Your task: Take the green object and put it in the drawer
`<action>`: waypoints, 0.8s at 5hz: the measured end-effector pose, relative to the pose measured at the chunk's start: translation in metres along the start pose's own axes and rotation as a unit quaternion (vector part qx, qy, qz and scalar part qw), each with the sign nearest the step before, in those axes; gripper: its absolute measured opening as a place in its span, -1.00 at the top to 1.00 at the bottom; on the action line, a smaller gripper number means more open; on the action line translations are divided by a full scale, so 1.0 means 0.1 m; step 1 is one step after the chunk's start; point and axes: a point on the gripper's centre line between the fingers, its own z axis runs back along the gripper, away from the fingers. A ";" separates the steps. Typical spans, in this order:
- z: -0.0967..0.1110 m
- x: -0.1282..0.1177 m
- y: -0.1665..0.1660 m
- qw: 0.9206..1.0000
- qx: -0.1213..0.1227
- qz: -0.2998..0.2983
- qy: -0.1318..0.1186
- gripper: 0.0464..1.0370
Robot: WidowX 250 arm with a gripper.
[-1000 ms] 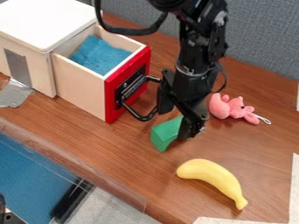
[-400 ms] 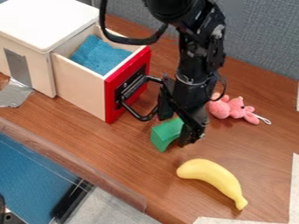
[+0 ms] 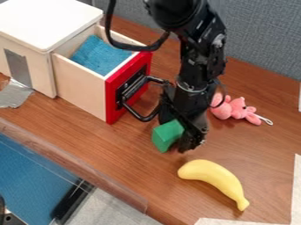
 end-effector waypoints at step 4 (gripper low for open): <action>0.25 0.06 -0.14 0.999 -0.024 -0.002 -0.027 -0.07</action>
